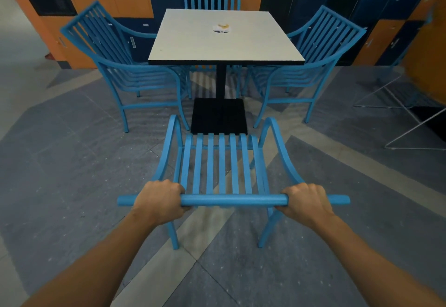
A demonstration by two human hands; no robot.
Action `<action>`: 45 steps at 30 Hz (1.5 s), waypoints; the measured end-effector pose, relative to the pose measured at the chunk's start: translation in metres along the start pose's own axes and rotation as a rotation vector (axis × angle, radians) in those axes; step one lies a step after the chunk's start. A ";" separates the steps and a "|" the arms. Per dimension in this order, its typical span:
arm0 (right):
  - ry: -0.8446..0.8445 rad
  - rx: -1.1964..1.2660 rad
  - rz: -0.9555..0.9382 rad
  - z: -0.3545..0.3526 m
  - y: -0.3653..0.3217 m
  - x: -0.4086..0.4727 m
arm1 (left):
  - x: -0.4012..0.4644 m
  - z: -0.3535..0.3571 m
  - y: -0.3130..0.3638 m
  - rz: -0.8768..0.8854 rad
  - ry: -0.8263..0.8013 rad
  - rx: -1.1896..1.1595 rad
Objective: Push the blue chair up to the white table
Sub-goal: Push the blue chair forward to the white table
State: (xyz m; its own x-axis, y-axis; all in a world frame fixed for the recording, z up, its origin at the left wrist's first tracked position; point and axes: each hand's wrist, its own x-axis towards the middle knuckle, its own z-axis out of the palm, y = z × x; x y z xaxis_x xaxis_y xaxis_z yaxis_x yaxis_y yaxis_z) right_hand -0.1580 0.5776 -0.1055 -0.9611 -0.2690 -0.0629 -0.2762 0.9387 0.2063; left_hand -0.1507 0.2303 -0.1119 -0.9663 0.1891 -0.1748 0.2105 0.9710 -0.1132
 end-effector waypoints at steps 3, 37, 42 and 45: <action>0.017 0.000 0.006 0.002 0.013 0.033 | 0.033 -0.004 -0.003 -0.014 -0.003 -0.017; -0.014 0.031 0.070 -0.001 0.072 0.255 | 0.247 -0.045 -0.047 0.002 0.021 -0.040; -0.017 0.048 0.050 -0.002 0.083 0.272 | 0.262 -0.049 -0.041 -0.059 0.010 -0.056; -0.006 0.034 0.020 -0.002 0.093 0.279 | 0.268 -0.050 -0.035 -0.073 0.013 -0.050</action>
State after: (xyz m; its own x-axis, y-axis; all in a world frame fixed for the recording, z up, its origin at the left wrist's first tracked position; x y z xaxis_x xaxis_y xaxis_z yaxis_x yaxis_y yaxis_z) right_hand -0.4519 0.5896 -0.1022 -0.9664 -0.2489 -0.0647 -0.2565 0.9506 0.1747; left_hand -0.4243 0.2548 -0.1054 -0.9806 0.1194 -0.1553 0.1323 0.9883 -0.0760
